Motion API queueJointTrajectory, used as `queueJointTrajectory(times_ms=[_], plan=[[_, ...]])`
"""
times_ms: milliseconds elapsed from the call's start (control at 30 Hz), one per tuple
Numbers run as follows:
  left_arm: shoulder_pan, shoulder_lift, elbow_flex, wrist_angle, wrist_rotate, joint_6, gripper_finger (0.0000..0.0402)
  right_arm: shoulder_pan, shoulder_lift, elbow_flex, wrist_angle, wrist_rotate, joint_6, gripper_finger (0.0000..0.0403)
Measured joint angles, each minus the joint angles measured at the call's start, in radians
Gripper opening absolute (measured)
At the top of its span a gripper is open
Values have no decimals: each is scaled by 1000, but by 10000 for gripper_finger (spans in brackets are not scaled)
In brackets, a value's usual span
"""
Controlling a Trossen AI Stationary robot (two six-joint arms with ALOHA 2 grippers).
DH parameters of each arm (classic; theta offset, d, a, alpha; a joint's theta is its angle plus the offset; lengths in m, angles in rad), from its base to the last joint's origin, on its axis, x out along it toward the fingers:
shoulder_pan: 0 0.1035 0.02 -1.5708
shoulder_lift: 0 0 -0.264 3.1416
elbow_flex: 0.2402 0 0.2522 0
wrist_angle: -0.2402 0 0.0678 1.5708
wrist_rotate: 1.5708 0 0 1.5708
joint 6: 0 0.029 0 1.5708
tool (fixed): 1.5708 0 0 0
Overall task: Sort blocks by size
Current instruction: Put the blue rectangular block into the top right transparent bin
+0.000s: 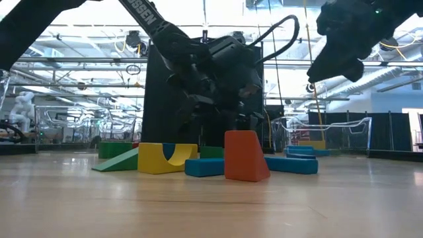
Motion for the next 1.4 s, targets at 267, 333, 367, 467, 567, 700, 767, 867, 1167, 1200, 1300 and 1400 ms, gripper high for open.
queueJointTrajectory(times_ms=[267, 333, 367, 467, 567, 700, 767, 867, 1167, 1200, 1300, 1400], plan=[[32, -60, -1, -36, -5, -84, 141, 113, 29, 0, -13, 93, 45, 105], [37, -72, -1, -34, -3, -106, 141, 139, 54, 0, -12, 114, 45, 105], [38, -81, -1, -40, -3, -113, 141, 150, 70, 0, -9, 119, 45, 105], [39, -92, 0, -31, 7, -138, 141, 184, 123, 0, 13, 138, 44, 105], [42, -99, -1, -41, 23, -182, 141, 216, 177, 0, 58, 145, 37, 105], [71, -102, -1, -37, 167, -261, 141, 274, 252, 0, 170, 213, -31, 105], [90, -106, -1, -29, 210, -295, 141, 298, 283, 0, 216, 244, -81, 105], [113, -107, -1, -28, 220, -345, 141, 323, 319, 0, 261, 271, -137, 105], [151, -106, -1, -6, 222, -467, 141, 361, 387, 0, 298, 315, -244, 105], [153, -106, -1, -6, 222, -477, 141, 364, 392, 0, 310, 331, -274, 105], [153, -106, -1, -4, 236, -504, 141, 375, 413, 0, 339, 378, -412, 105], [153, -106, -1, 16, 258, -531, 141, 375, 443, 0, 358, 401, -535, 105]])
